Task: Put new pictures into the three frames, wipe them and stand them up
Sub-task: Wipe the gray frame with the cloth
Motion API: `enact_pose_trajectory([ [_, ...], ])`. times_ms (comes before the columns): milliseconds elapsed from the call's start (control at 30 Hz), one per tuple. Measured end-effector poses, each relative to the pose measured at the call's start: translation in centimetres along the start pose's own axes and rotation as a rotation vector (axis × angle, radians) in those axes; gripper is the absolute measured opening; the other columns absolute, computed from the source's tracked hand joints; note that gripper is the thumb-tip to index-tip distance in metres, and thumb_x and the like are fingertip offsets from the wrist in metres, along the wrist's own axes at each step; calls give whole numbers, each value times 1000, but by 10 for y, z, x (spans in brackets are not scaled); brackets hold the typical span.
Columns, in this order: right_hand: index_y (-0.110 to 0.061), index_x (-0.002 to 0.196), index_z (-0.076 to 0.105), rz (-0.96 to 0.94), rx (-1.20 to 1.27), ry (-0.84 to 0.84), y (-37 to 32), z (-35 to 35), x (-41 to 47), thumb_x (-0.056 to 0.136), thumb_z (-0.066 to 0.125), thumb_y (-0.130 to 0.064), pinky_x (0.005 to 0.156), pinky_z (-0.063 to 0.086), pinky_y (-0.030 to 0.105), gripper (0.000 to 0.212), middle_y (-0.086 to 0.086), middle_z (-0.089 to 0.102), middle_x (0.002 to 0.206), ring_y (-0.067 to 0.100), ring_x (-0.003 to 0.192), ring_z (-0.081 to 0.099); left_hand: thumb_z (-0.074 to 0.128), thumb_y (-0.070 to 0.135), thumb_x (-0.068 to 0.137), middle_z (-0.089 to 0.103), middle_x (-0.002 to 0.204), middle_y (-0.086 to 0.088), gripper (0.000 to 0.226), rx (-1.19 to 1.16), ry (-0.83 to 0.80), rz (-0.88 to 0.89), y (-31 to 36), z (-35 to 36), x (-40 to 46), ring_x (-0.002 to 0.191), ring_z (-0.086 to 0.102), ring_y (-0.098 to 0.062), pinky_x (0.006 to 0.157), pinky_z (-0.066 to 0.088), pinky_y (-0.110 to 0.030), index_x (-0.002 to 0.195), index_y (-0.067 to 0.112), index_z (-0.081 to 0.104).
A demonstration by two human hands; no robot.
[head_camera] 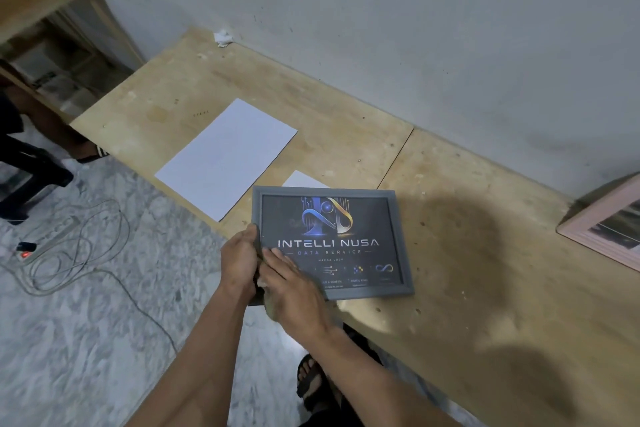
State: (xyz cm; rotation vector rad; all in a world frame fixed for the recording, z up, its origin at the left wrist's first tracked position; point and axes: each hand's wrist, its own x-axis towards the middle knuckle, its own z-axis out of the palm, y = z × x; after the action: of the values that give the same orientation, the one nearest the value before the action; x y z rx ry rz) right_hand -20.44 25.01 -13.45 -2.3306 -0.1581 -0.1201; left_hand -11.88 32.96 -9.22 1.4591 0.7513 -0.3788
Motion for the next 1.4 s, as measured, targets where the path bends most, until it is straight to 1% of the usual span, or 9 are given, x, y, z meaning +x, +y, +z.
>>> enact_pose_trajectory([
  [133,-15,129,61,-7,184,76,13,-38,-11,86,49,-14,105,44,27,45,1,59,135,12,125,55,55,30,100,67,71,-10,27,62,-11,84,2,2,-5,52,59,-21,48,51,-27,95,5,65],
  [233,-26,127,58,282,318,276,28,-84,19,93,52,-18,95,45,12,36,-6,63,125,-4,109,61,60,24,96,63,75,-16,13,106,-62,117,4,3,-2,41,49,-22,37,39,-23,101,13,63],
  [333,-23,140,49,343,197,347,76,-120,63,95,33,-6,109,38,28,51,-1,51,143,14,130,50,58,20,97,64,77,-15,13,127,-71,170,0,5,-1,41,46,-22,37,36,-22,106,12,63],
  [500,-10,140,47,165,78,112,108,-81,80,100,43,-20,120,19,45,41,8,39,151,24,144,29,57,21,98,57,69,-13,14,129,-82,193,-6,7,2,40,44,-22,39,35,-22,105,14,67],
  [767,-16,131,60,-66,286,-291,53,-52,-11,87,47,8,115,31,26,52,-2,55,139,5,134,45,58,14,96,67,73,-9,12,80,-23,173,-17,4,7,53,57,-22,48,46,-24,95,11,69],
  [933,-12,127,62,142,422,34,65,-84,27,89,45,12,108,42,28,48,-17,56,130,-3,123,53,54,28,98,53,61,-8,27,50,-57,76,-11,3,2,38,45,-18,38,36,-20,77,12,59],
  [1100,-20,137,53,110,281,74,76,-68,113,94,52,-1,119,26,43,47,-2,46,146,16,141,35,43,50,101,76,85,-12,44,-64,-60,-34,-8,10,5,69,70,-31,65,59,-43,101,18,73],
  [1267,-11,128,61,-2,283,-82,45,-25,70,86,49,10,118,24,33,49,5,51,142,20,136,43,66,40,79,71,117,-17,49,-213,-51,45,-12,11,22,112,67,-34,104,48,-50,109,1,72],
  [1400,-12,120,68,-12,360,-258,48,-35,15,85,51,6,117,27,26,43,1,59,134,7,131,47,63,30,86,61,81,-16,21,-77,75,67,-9,15,19,77,60,-28,70,54,-42,76,11,61],
])
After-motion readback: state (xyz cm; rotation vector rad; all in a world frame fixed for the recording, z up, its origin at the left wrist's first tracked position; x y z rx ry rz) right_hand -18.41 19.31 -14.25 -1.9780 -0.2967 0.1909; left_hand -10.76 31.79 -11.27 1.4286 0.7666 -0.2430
